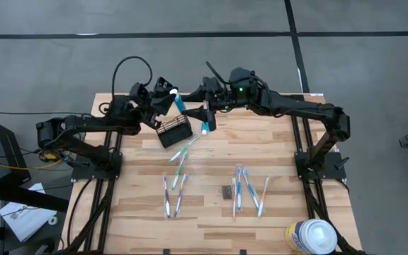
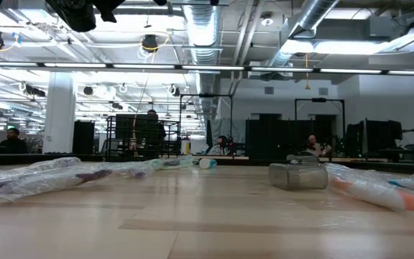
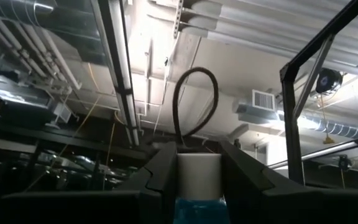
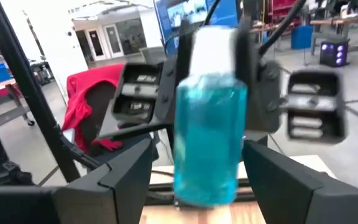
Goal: Pick & Place toothbrushing station
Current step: Put the blue mouthwash into the black organizer
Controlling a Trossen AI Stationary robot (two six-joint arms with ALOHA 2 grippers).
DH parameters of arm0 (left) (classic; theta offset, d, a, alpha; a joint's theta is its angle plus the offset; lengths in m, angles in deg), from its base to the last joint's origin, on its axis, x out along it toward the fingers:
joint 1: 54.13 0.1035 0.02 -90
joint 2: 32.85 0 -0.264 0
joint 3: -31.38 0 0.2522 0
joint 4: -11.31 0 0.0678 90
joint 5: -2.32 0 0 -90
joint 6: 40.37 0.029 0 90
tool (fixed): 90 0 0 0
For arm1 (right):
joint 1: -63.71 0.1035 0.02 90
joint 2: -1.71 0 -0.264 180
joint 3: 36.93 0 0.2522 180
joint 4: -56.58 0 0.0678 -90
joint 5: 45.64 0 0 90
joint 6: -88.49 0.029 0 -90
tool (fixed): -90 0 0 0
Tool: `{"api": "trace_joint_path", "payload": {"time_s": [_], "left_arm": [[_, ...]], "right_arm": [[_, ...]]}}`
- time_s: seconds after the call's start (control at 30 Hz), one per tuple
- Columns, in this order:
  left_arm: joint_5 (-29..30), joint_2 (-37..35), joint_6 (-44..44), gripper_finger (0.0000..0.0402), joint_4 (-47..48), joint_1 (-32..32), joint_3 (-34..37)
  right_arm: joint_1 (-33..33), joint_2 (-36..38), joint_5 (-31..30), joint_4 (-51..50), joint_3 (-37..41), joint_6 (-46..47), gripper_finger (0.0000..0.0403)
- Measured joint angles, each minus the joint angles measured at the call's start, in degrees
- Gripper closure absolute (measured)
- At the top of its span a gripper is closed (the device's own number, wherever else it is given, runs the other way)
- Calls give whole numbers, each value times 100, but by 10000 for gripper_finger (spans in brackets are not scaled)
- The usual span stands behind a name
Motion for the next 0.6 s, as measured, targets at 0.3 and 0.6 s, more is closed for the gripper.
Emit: {"api": "trace_joint_path", "payload": {"time_s": [0.3,0.6], "left_arm": [[-25,0,-99,318,259,-13,2],[-12,133,-100,318,265,99,4]], "right_arm": [[-204,4,273,324,-4,259,163],[-145,2,390,313,-4,416,163]]}}
